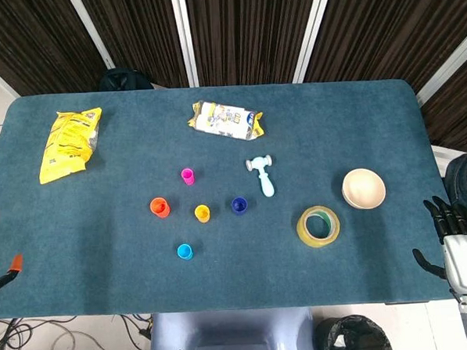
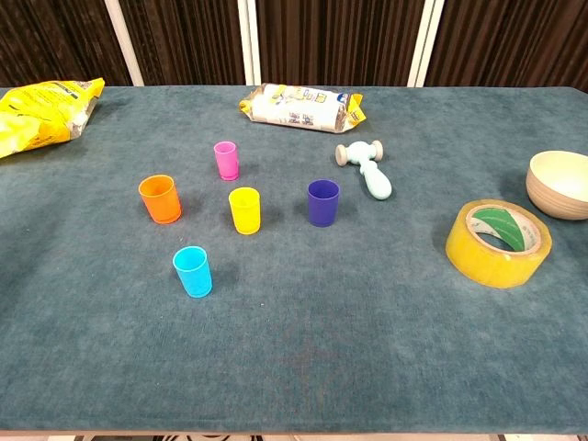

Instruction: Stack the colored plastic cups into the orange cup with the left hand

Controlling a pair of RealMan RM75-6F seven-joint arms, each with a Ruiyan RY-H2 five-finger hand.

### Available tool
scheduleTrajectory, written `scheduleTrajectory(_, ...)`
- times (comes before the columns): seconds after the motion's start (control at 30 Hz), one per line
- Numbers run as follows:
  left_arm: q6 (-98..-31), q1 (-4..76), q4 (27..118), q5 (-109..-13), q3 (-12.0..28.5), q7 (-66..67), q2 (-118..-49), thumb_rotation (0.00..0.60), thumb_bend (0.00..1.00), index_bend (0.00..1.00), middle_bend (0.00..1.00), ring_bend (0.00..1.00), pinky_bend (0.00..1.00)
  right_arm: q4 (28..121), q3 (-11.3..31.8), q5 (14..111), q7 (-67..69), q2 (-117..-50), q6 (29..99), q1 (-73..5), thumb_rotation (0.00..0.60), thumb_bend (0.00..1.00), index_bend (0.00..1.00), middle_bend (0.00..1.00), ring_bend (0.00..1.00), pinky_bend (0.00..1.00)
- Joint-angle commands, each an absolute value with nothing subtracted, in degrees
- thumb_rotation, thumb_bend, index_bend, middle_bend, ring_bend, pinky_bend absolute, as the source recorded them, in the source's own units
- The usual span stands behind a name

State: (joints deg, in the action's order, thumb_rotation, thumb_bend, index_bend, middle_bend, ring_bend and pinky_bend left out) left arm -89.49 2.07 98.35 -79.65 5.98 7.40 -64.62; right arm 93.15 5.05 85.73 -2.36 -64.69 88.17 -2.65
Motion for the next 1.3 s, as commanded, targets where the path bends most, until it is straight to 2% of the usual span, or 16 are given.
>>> scheduleTrajectory(0.03, -89.5, 2.1, 98.3, -79.8, 5.9, 7.3, -64.7, 0.600, 0.29, 0.02, 0.09, 0.00, 0.00, 93.1, 5.0, 85.8, -2.3, -64.6, 88.0, -2.7, 0.600, 0.32, 0.09, 0.08, 0.13, 0.09)
scheduleTrajectory(0.23, -89.6, 2.1, 98.1, -80.2, 5.9, 6.6, -64.8, 0.600, 0.26, 0.02, 0.09, 0.00, 0.00, 92.8, 5.0, 85.7, -3.0, -64.7, 88.0, -2.7, 0.600, 0.32, 0.09, 0.08, 0.13, 0.08)
scheduleTrajectory(1.07, -89.3, 2.2, 97.8, -80.2, 5.9, 7.1, -64.7, 0.600, 0.25, 0.01, 0.09, 0.00, 0.00, 93.1, 5.2, 85.5, -2.7, -64.6, 87.9, -2.7, 0.600, 0.32, 0.09, 0.08, 0.13, 0.09)
scheduleTrajectory(1.23, -87.2, 3.6, 98.5, -82.8, 5.3, 4.8, -63.3, 0.600, 0.24, 0.01, 0.09, 0.00, 0.00, 93.2, 5.5, 85.1, -2.6, -64.4, 88.5, -2.5, 0.600, 0.32, 0.09, 0.08, 0.13, 0.08)
scheduleTrajectory(1.3, -84.9, 6.3, 99.7, -85.2, 6.2, 3.0, -61.0, 0.600, 0.24, 0.01, 0.09, 0.00, 0.00, 93.3, 5.6, 84.9, -2.5, -64.4, 88.6, -2.4, 0.600, 0.32, 0.09, 0.08, 0.13, 0.08)
